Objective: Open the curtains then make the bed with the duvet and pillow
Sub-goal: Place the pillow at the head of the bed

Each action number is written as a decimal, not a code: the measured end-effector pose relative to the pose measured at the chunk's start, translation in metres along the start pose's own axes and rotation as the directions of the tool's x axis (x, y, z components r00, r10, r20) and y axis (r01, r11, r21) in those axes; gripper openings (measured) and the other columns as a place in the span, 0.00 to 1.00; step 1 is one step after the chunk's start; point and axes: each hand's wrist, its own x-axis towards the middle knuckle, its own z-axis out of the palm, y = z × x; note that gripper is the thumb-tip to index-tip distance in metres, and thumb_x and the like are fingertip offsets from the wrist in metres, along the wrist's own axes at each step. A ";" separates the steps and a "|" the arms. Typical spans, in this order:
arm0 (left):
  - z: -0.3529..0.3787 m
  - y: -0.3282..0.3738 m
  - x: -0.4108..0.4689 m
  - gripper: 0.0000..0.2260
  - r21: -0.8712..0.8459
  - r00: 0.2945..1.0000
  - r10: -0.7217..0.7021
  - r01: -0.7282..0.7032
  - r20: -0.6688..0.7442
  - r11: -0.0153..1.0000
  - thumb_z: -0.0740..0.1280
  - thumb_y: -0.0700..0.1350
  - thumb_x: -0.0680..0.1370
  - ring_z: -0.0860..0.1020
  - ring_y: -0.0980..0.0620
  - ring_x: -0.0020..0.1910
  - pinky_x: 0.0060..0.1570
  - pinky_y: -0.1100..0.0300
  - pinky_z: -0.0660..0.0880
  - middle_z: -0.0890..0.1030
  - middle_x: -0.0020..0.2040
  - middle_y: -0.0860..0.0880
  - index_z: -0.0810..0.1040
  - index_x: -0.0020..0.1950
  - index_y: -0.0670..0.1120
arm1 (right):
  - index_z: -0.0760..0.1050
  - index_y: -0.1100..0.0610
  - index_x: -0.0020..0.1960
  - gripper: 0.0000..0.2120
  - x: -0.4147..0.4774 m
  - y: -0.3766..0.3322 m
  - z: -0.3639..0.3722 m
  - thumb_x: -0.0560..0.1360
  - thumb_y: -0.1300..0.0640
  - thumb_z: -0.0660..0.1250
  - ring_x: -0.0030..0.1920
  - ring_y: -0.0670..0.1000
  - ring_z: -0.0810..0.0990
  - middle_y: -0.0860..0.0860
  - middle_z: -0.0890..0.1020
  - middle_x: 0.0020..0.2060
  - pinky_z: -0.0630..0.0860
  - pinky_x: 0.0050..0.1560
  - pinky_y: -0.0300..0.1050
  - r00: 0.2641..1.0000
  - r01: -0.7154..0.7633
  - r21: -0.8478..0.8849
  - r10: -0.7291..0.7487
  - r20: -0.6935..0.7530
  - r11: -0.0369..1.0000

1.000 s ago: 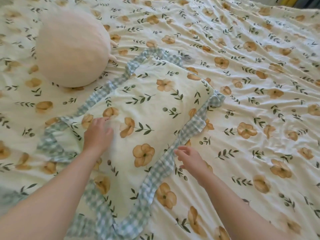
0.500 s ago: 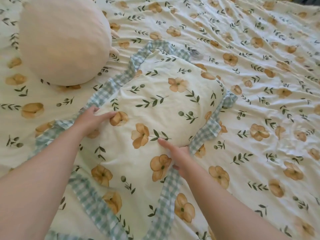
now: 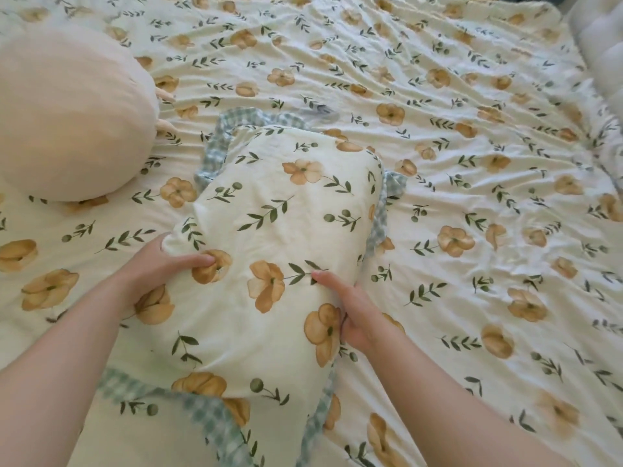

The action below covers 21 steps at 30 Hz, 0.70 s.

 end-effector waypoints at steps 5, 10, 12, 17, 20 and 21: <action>0.048 0.022 -0.029 0.36 -0.109 0.996 -0.037 0.029 -0.075 0.994 0.82 0.57 0.57 0.82 0.50 0.53 0.52 0.53 0.77 0.84 0.53 0.53 0.75 0.63 0.54 | 0.65 0.54 0.68 0.47 -0.020 -0.033 -0.047 0.54 0.48 0.82 0.53 0.55 0.82 0.53 0.81 0.57 0.81 0.51 0.51 0.997 0.060 -0.068 -0.063 -0.043 0.996; 0.137 0.082 -0.054 0.35 -0.122 0.995 0.027 -0.039 -0.101 0.992 0.80 0.61 0.52 0.84 0.51 0.46 0.46 0.51 0.80 0.86 0.47 0.54 0.78 0.57 0.55 | 0.56 0.44 0.70 0.57 -0.050 -0.074 -0.149 0.48 0.43 0.82 0.56 0.57 0.79 0.52 0.74 0.60 0.79 0.56 0.56 0.995 0.065 -0.153 -0.075 -0.064 0.986; 0.173 0.109 -0.061 0.35 -0.134 0.993 0.047 -0.061 -0.105 0.989 0.82 0.60 0.52 0.84 0.51 0.46 0.47 0.50 0.81 0.86 0.47 0.53 0.78 0.56 0.55 | 0.57 0.45 0.70 0.57 -0.060 -0.088 -0.193 0.48 0.44 0.82 0.55 0.57 0.79 0.52 0.75 0.60 0.79 0.56 0.57 0.992 0.081 -0.138 -0.093 -0.087 0.987; 0.288 0.187 -0.059 0.43 -0.142 0.984 0.128 -0.146 -0.127 0.979 0.83 0.59 0.52 0.82 0.50 0.50 0.49 0.50 0.79 0.83 0.52 0.51 0.72 0.63 0.53 | 0.60 0.47 0.70 0.55 -0.083 -0.137 -0.315 0.48 0.48 0.82 0.53 0.57 0.82 0.52 0.78 0.59 0.81 0.53 0.56 0.960 0.232 -0.075 -0.241 -0.146 0.970; 0.350 0.225 -0.053 0.44 -0.163 0.982 0.162 -0.176 -0.098 0.971 0.81 0.63 0.52 0.80 0.53 0.50 0.45 0.57 0.78 0.80 0.52 0.53 0.69 0.62 0.53 | 0.63 0.51 0.68 0.47 -0.088 -0.172 -0.381 0.55 0.51 0.82 0.53 0.56 0.82 0.52 0.80 0.58 0.80 0.55 0.57 0.928 0.307 -0.100 -0.321 -0.188 0.947; 0.373 0.238 -0.049 0.44 -0.165 0.981 0.180 -0.190 -0.075 0.968 0.81 0.64 0.51 0.80 0.54 0.50 0.44 0.58 0.78 0.80 0.53 0.54 0.68 0.62 0.55 | 0.64 0.51 0.67 0.43 -0.090 -0.185 -0.405 0.58 0.53 0.81 0.53 0.55 0.82 0.52 0.81 0.56 0.80 0.55 0.57 0.915 0.335 -0.109 -0.351 -0.198 0.936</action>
